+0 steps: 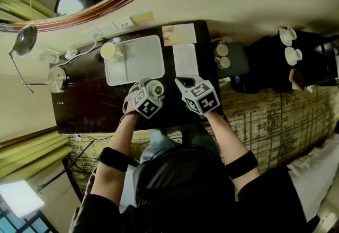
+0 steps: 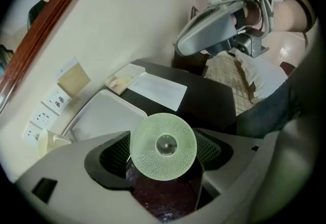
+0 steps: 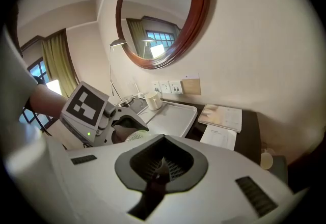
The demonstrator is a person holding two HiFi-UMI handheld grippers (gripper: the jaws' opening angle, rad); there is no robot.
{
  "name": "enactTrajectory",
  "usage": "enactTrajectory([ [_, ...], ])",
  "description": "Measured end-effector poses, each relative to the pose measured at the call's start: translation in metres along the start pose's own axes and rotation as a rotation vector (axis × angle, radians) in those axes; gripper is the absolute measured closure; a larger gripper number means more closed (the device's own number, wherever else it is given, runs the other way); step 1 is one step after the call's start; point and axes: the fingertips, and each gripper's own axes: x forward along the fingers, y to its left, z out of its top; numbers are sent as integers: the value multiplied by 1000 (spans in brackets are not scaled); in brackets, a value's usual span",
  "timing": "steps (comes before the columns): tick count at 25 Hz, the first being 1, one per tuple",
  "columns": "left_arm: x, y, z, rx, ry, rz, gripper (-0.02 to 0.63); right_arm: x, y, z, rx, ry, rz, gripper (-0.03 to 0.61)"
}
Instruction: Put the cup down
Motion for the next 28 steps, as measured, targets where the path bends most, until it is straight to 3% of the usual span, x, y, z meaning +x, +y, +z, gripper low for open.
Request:
enactTrajectory([
  [6, 17, -7, -5, -60, 24, 38, 235, -7, -14, 0, -16, 20, 27, 578],
  [15, 27, -10, 0, -65, 12, 97, 233, -15, -17, 6, -33, 16, 50, 578],
  [22, 29, -11, -2, -71, 20, 109, 230, -19, -19, 2, -32, 19, 53, 578],
  [28, 14, -14, 10, -114, -28, 90, 183, -22, -21, 1, -45, 10, 50, 578],
])
